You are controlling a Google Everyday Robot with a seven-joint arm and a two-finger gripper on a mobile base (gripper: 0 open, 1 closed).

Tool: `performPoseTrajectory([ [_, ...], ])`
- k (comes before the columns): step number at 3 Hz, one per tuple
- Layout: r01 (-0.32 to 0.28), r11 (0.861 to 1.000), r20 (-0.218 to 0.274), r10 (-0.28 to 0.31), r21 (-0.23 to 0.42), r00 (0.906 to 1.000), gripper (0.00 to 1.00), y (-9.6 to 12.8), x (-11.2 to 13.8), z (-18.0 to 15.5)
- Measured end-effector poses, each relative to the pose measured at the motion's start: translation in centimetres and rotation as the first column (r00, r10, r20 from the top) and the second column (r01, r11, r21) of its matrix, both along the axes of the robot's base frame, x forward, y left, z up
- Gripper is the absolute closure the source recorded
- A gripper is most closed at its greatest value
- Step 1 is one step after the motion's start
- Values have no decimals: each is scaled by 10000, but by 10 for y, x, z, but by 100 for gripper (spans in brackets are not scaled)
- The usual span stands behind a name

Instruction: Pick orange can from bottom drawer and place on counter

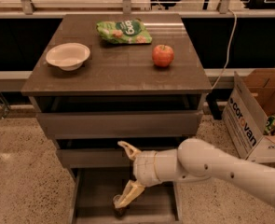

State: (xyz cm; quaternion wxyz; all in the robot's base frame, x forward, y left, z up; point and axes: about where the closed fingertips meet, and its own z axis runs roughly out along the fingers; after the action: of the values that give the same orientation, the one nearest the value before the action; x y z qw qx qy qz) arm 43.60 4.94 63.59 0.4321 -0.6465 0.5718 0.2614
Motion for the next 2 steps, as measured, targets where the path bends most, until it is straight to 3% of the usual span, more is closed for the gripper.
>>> performPoseTrajectory([
  [1,335,9992,-326,-328,228,9989,0,14,5,-53],
  [2,274,9986,-902,-233,442,9957,0,26,4,-103],
])
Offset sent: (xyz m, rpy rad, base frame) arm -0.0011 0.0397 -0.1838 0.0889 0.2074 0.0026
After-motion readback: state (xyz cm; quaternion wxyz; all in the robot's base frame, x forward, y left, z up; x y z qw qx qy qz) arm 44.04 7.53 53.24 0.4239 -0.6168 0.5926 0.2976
